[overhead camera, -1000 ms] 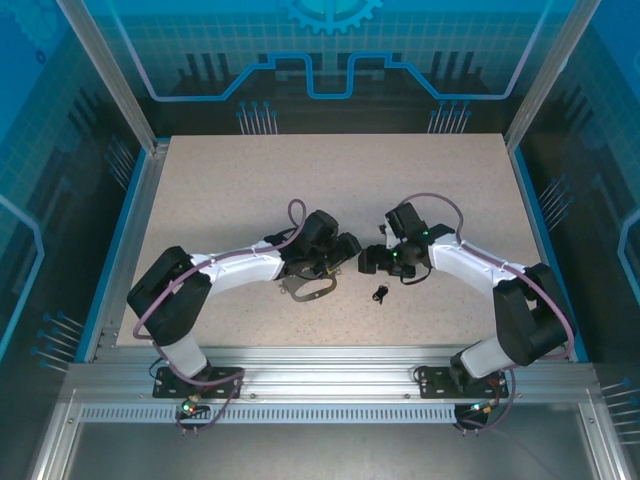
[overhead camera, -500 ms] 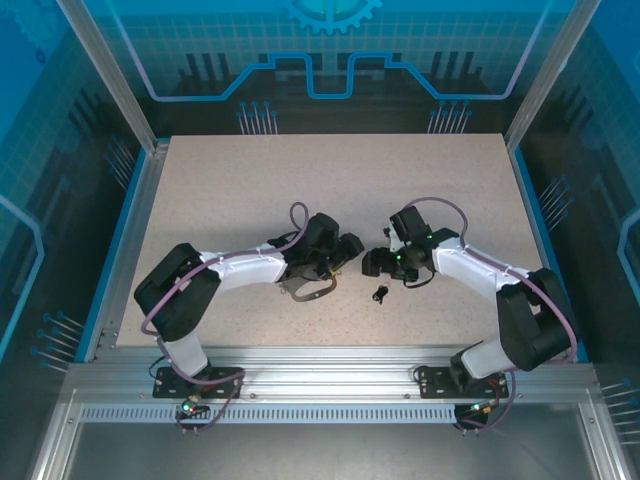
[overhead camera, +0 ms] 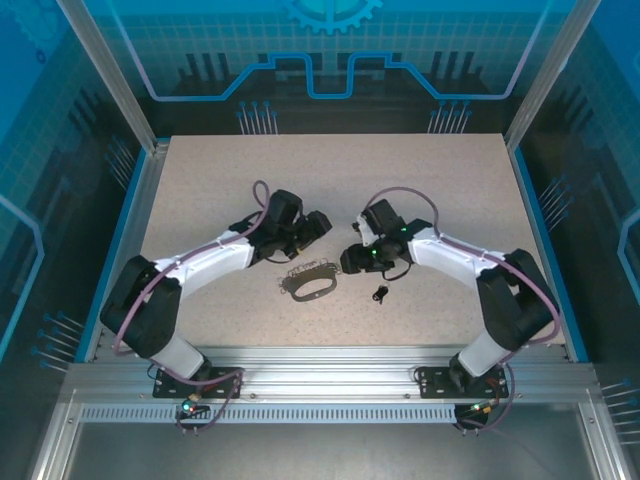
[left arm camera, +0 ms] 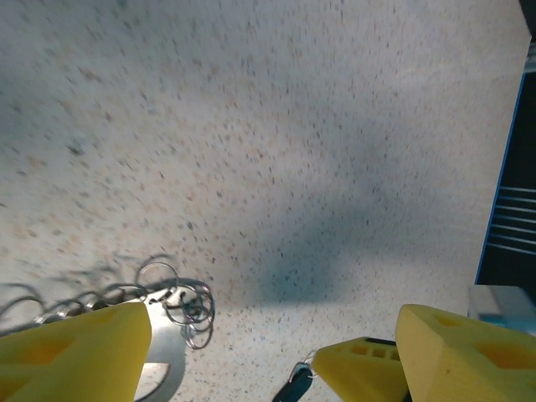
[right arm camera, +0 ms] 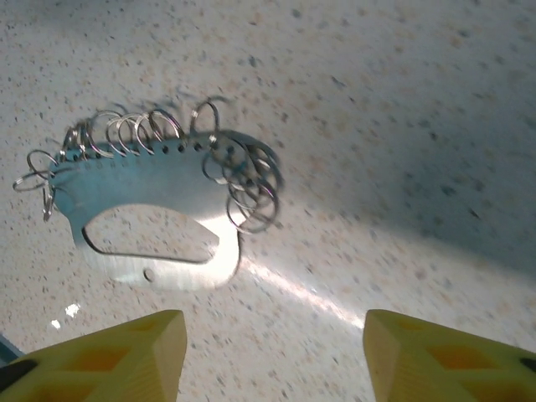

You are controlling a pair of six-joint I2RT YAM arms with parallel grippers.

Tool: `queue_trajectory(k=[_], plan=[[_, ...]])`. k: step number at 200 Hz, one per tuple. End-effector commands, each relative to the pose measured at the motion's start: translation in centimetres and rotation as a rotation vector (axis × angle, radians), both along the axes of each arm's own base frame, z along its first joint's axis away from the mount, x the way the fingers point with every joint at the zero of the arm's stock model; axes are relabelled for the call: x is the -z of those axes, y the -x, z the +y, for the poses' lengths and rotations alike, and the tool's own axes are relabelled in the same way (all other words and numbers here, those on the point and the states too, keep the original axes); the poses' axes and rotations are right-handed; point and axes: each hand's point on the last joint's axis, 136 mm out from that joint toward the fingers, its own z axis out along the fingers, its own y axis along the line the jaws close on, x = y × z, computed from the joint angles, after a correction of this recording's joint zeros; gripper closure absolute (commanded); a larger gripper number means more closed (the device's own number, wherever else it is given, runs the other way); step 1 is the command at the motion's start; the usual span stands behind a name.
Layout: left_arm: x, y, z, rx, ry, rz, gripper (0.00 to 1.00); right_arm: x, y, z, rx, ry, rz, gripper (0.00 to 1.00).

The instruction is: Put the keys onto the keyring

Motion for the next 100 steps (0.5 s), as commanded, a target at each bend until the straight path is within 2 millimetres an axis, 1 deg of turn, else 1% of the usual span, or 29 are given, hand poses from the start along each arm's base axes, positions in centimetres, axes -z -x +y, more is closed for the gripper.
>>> queue_trajectory(k=[1,13,42,70,100], plan=[[0.2,1.1,1.9,0.026,-0.059,0.023,0.21,0.6,0.1,1.0,0.045,0.005,0.078,0.47],[0.0,1.0,2.4,0.020,-0.055,0.019,0.20,0.7,0.3,1.9,0.068,-0.023,0.119,0.49],[-0.4,1.0,3.2,0.022,-0.065,0.006,0.19,1.4,1.1,3.2,0.117,-0.051,0.206,0.50],[-0.5,1.1,3.7,0.032,-0.080,-0.002,0.18,2.0,1.5,4.1,0.127,-0.071,0.241,0.51],[-0.4,1.3,3.9,0.034,-0.080,0.003,0.17,2.5,1.2,4.4,0.131,-0.064,0.247,0.50]])
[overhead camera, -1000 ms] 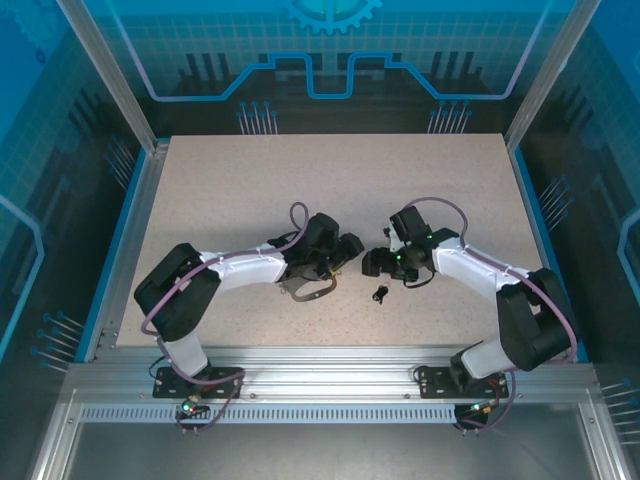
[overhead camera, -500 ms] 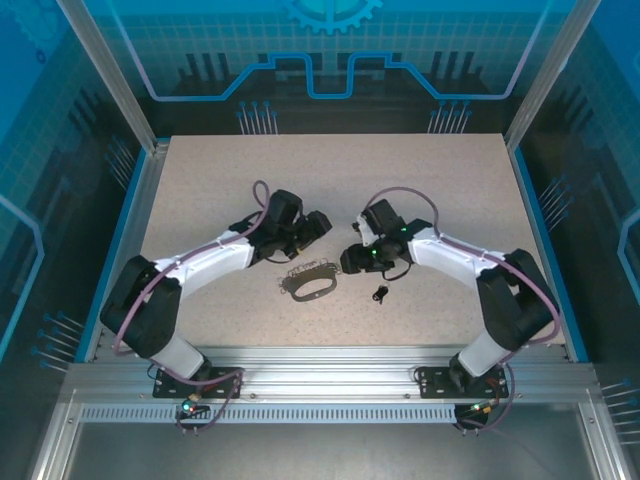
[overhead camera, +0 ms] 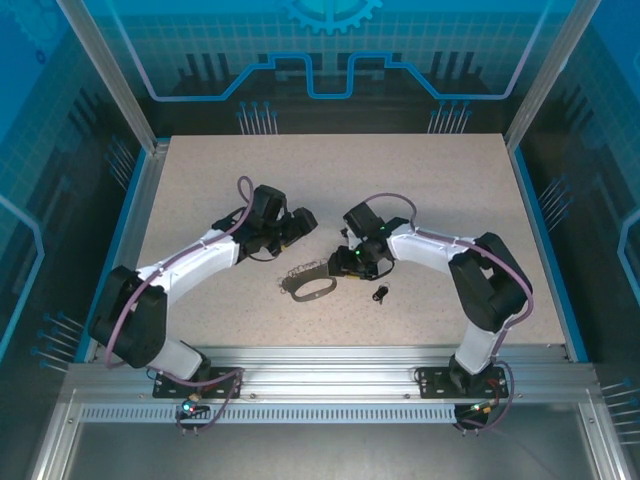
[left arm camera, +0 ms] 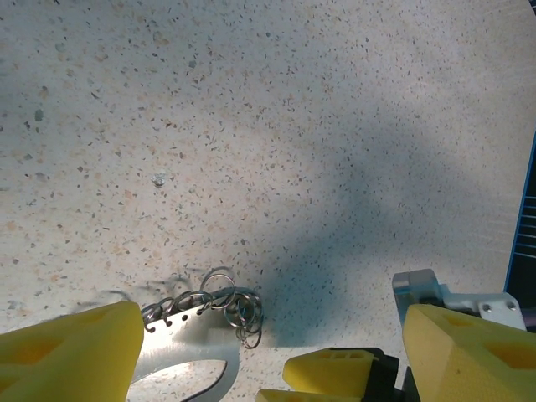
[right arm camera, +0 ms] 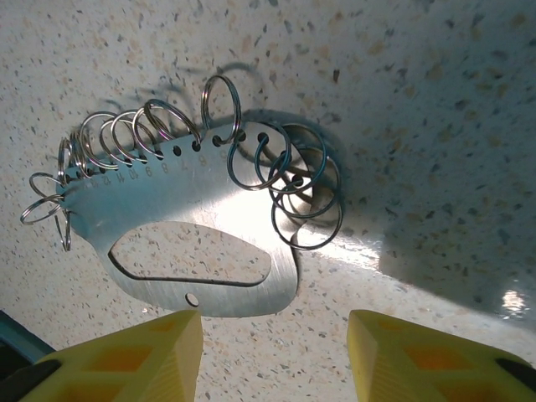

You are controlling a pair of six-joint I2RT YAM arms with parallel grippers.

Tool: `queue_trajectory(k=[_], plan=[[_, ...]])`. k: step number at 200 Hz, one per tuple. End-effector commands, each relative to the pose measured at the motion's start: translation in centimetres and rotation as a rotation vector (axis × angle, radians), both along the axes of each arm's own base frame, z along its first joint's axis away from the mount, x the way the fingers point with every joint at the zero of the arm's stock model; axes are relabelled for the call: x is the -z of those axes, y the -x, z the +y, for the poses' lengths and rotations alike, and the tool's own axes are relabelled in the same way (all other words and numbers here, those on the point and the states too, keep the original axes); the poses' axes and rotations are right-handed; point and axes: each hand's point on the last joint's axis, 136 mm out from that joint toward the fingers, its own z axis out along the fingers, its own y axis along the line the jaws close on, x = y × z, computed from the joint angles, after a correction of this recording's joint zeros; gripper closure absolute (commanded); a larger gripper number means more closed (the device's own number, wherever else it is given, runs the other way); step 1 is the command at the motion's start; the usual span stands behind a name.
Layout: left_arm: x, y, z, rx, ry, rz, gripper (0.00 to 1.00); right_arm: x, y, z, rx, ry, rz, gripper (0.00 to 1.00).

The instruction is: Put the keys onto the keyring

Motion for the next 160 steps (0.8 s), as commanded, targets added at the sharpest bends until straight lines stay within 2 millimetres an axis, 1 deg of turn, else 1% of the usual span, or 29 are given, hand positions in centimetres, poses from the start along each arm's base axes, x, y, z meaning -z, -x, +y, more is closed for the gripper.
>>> queue_trajectory(k=[1,59,160], plan=[[0.3,1.1,0.6,0.029,-0.012,0.018,0.17,-0.1,-0.1,1.1,0.015,-0.021,0.030,0.50],[0.4,1.4,0.8,0.040,-0.011,0.020,0.16,0.8,-1.2,2.0,0.017,-0.013,0.041,0.50],[0.3,1.5,1.0,0.049,-0.007,0.022,0.14,0.4,-3.9,4.8,0.000,-0.067,0.034,0.50]])
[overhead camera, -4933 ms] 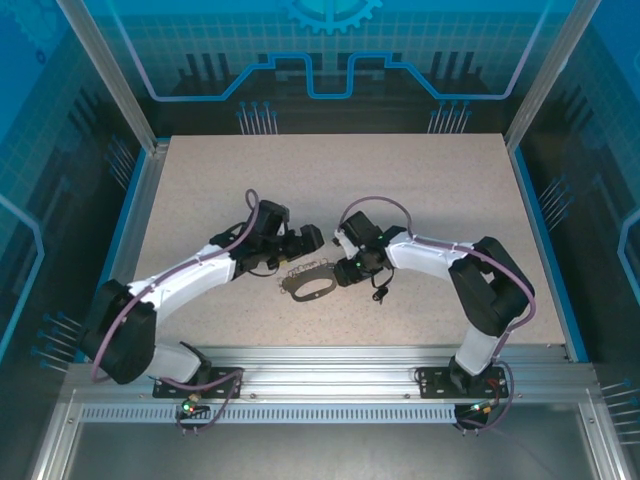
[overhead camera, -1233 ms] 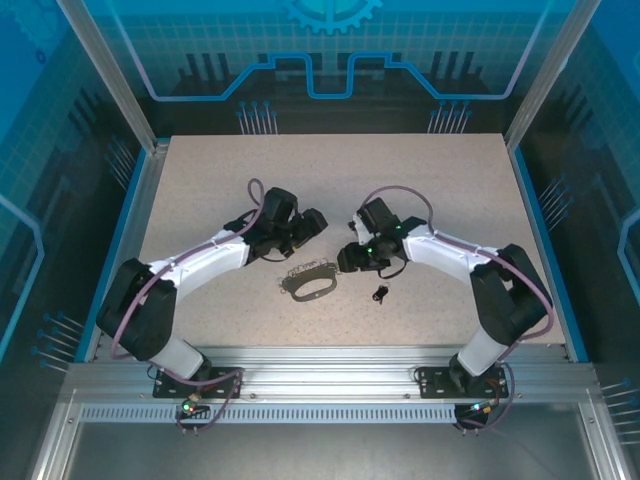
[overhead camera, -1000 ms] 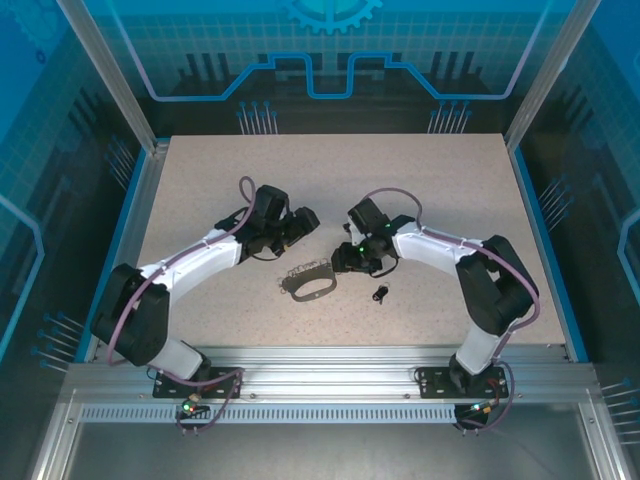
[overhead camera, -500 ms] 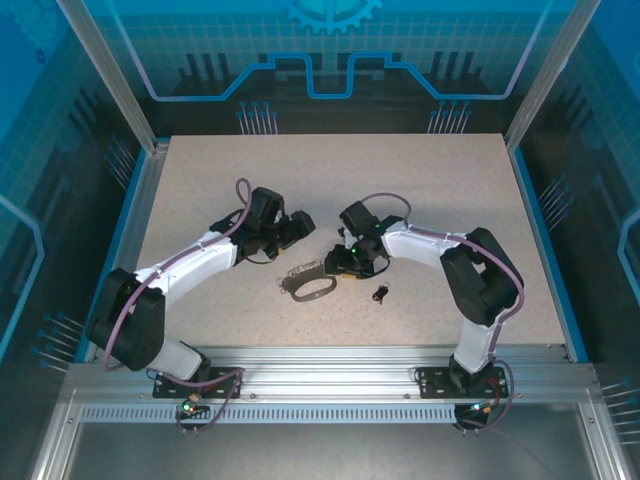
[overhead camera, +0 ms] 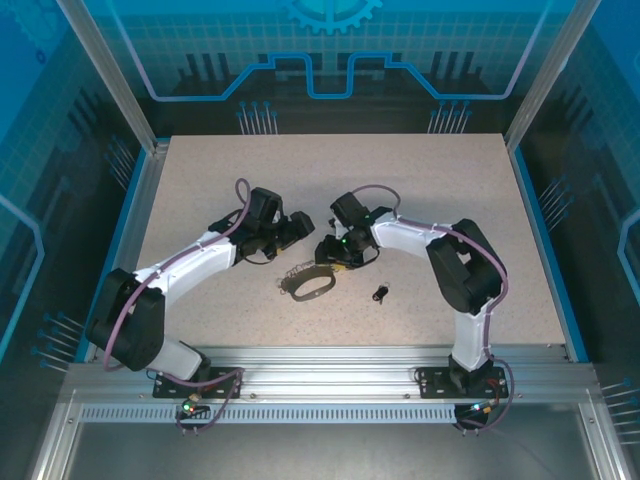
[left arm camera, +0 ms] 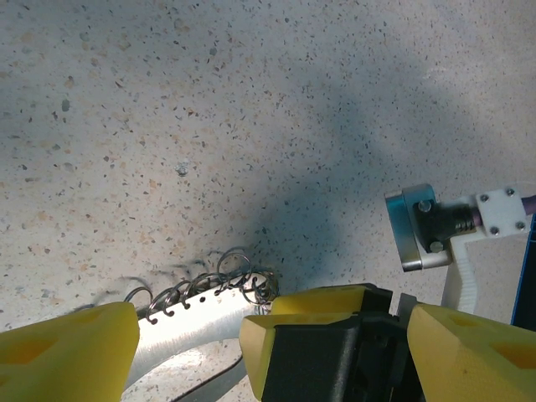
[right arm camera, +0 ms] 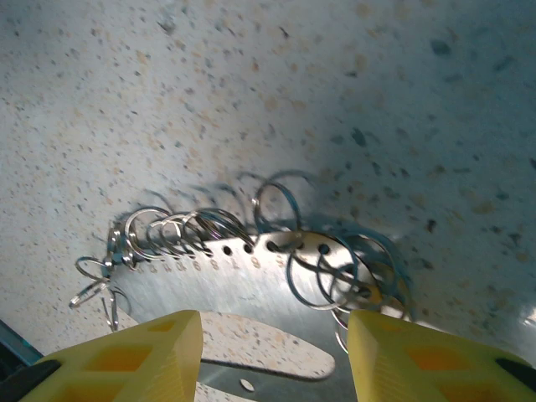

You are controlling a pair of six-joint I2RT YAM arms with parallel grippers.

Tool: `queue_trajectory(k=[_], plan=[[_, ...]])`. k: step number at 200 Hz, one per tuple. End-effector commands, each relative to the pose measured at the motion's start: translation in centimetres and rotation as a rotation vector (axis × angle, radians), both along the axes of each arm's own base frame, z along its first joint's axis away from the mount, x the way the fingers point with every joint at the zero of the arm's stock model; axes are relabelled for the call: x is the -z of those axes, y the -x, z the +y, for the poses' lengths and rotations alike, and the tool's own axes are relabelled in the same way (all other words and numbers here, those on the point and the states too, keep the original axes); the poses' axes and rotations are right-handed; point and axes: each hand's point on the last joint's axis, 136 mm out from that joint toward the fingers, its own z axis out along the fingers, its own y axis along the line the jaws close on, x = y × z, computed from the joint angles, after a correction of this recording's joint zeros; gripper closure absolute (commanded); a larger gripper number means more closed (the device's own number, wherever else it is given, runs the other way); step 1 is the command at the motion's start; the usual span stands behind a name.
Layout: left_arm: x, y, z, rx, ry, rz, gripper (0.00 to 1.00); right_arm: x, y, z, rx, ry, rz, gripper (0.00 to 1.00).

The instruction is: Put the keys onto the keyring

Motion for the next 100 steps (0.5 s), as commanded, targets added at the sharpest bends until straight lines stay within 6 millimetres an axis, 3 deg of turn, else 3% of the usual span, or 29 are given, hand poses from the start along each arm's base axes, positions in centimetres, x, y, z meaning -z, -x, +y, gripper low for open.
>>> queue_trajectory(k=[1,27,51,68,100], plan=[[-0.4,0.8,0.3,0.025,0.003,0.002,0.15,-0.1,-0.1,1.4,-0.009,-0.027,0.025,0.50],[-0.6,0.8,0.4,0.029,0.004,-0.002,0.14,-0.7,-1.4,2.2,0.002,-0.058,0.010,0.50],[-1.1,0.9,0.2,0.050,0.008,-0.012,0.14,-1.9,-2.6,1.0,0.039,-0.066,-0.026,0.50],[-1.3,1.1,-0.2,0.087,0.007,-0.015,0.15,-2.7,-3.0,-1.3,0.082,-0.050,-0.042,0.50],[-1.4,2.1,-1.5,0.252,-0.099,-0.019,0.19,-3.2,-2.4,-7.8,0.194,-0.013,-0.045,0.47]])
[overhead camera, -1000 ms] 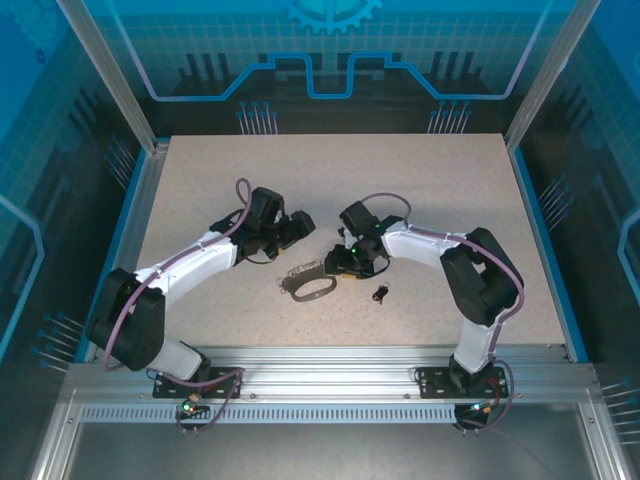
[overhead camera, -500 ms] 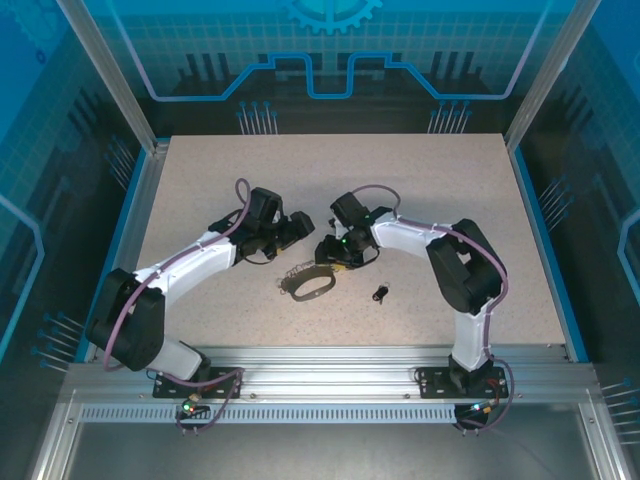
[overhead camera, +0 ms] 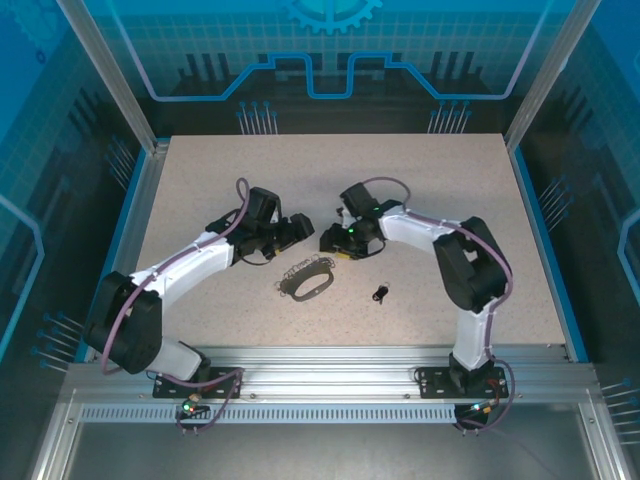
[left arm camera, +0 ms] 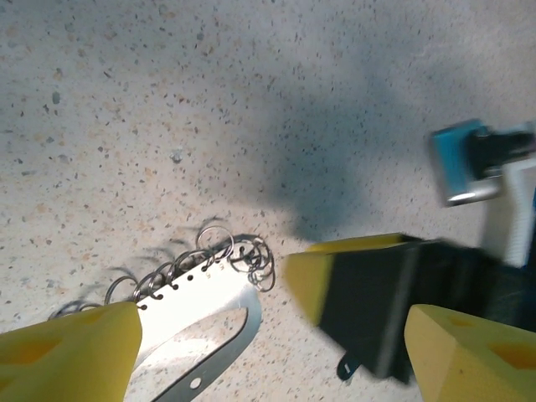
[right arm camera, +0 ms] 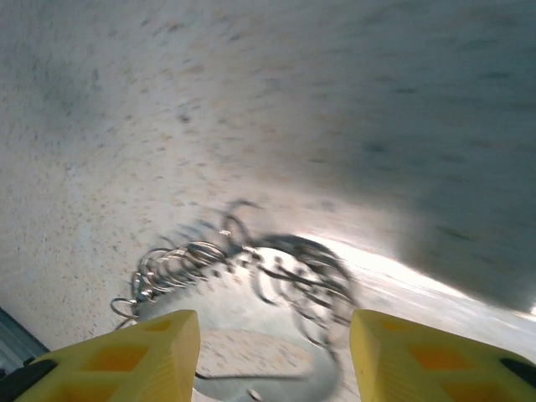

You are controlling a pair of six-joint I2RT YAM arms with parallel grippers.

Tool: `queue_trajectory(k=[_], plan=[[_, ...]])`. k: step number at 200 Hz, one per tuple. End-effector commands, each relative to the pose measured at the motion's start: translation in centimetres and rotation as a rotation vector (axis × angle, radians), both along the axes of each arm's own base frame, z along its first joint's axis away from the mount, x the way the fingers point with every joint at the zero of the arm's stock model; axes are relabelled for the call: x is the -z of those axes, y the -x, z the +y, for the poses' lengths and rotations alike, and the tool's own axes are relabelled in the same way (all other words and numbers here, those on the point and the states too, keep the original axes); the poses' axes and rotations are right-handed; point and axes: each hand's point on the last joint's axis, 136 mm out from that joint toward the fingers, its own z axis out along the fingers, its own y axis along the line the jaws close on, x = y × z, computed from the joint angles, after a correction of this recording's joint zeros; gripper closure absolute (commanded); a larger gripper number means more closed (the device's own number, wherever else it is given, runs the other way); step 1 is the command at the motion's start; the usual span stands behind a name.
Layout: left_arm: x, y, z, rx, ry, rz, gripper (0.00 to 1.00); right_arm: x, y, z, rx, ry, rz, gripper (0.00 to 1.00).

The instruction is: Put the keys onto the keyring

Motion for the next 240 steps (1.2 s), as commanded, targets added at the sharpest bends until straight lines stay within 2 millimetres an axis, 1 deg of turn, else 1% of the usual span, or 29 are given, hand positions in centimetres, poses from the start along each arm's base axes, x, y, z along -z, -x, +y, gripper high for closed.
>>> queue_trajectory(k=[1,19,41,63,75,77,82,105,123,126,142,154,174,197,218,223,226,240], plan=[[-1.0,1.2,-1.4,0.175,-0.082,-0.017,0.20,-1.7,0.3,-5.0,0.097,0.023,-0.016,0.47],[-0.8,2.0,-2.9,0.328,-0.204,-0.019,0.24,-2.2,1.3,-8.1,0.139,0.031,-0.022,0.44],[0.1,2.7,-4.8,0.492,-0.347,-0.022,0.35,-2.9,2.7,-11.0,0.174,0.053,-0.040,0.40],[1.4,2.8,-6.2,0.579,-0.422,-0.010,0.47,-2.9,4.6,-12.7,0.190,0.083,-0.038,0.37],[2.0,2.9,-6.8,0.612,-0.444,-0.002,0.51,-2.8,5.4,-13.3,0.204,0.084,-0.036,0.35],[2.1,2.9,-6.9,0.618,-0.447,0.000,0.52,-2.2,6.0,-13.5,0.205,0.090,-0.020,0.35],[2.4,3.0,-7.1,0.633,-0.458,0.001,0.54,-1.9,6.5,-13.7,0.207,0.093,-0.011,0.35],[3.5,3.4,-8.2,0.701,-0.518,0.005,0.58,-1.0,8.4,-14.3,0.220,0.096,0.013,0.34],[4.4,3.7,-8.8,0.731,-0.547,0.021,0.60,-0.8,9.1,-14.2,0.225,0.071,0.016,0.34],[4.5,3.7,-8.9,0.730,-0.547,0.026,0.62,-0.8,9.3,-14.1,0.221,0.065,0.017,0.34],[5.1,3.6,-8.7,0.683,-0.541,0.048,0.71,-1.0,9.5,-13.5,0.195,0.037,-0.001,0.34],[5.3,3.6,-8.7,0.629,-0.510,0.068,0.72,-1.3,9.4,-12.8,0.160,0.022,-0.024,0.34],[5.0,3.9,-8.9,0.514,-0.398,0.106,0.71,-1.9,8.9,-11.6,0.090,0.031,-0.069,0.35],[4.9,4.6,-9.0,0.359,-0.248,0.161,0.67,-1.9,8.0,-10.3,-0.003,0.082,-0.121,0.36],[4.9,5.1,-8.4,0.240,-0.167,0.169,0.65,-1.8,6.8,-8.9,-0.090,0.139,-0.175,0.38],[5.1,5.2,-8.1,0.216,-0.160,0.172,0.65,-1.4,6.8,-8.7,-0.110,0.156,-0.174,0.38],[5.1,5.2,-8.0,0.206,-0.155,0.171,0.65,-2.0,6.2,-8.2,-0.120,0.155,-0.198,0.39],[5.7,5.4,-7.3,0.164,-0.134,0.177,0.65,-1.8,5.3,-7.2,-0.167,0.185,-0.220,0.41]])
